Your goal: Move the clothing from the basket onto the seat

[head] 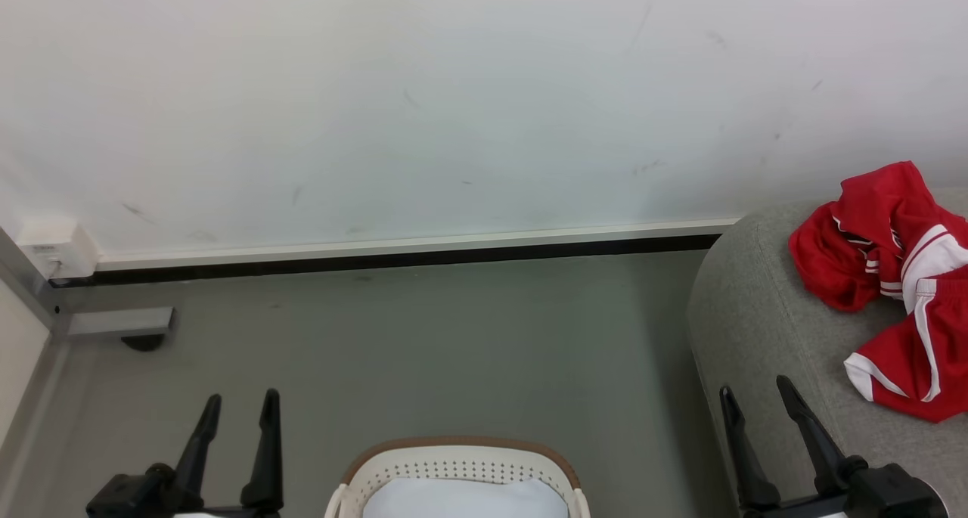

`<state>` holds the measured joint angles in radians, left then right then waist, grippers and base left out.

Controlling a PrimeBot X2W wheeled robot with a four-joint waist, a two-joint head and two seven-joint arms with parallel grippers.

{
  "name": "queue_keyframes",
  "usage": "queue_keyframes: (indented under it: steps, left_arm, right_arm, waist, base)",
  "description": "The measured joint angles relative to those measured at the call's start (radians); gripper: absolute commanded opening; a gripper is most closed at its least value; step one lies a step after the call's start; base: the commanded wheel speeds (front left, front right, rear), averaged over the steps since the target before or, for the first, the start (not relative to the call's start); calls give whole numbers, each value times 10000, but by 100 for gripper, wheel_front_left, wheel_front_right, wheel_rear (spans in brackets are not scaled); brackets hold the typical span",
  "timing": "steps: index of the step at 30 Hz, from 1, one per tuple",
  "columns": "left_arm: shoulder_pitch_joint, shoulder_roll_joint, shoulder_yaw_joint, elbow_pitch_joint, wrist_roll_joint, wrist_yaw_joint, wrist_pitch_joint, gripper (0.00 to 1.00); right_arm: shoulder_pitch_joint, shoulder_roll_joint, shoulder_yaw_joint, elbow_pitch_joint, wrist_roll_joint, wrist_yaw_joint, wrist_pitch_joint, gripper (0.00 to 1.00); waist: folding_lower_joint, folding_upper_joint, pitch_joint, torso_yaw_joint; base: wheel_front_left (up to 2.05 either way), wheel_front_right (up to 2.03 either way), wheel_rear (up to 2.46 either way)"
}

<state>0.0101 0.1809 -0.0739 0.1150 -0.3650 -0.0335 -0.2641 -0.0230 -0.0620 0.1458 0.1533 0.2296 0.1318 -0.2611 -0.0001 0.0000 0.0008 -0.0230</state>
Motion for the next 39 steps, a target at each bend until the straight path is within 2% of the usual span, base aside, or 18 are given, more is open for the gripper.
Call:
queue_keyframes:
  steps: [6,12,29,30,34,39]
  left_arm:
    - [-24,-393,504,207,468,-468,0,100]
    - [-75,-621,826,313,725,-717,0,100]
    - [-130,-851,1076,391,1057,-940,0,100]
    - [-129,-851,1062,414,1057,-940,2,0]
    - [43,-966,1003,744,986,-934,44,0]
    - [36,-995,1053,813,165,-934,316,0]
  right_arm:
    - [-198,65,-29,40,0,0,-13,100]
    - [-267,86,-2,13,0,0,-13,100]
    - [-286,109,167,-21,36,0,-13,100]
    - [-285,109,171,-10,42,0,-13,0]
    - [-29,109,176,267,134,0,40,0]
    - [35,82,102,295,1043,0,188,0]
  waist:
    - [0,0,-11,12]
    - [1,0,-6,0]
    - [1,0,8,-59]
    - [1,0,4,-55]
    - [1,0,3,-58]
    - [1,1,4,-47]
  base:
    - [0,0,0]
    - [0,0,0]
    - [0,0,0]
    - [0,0,0]
    - [0,0,0]
    - [0,0,0]
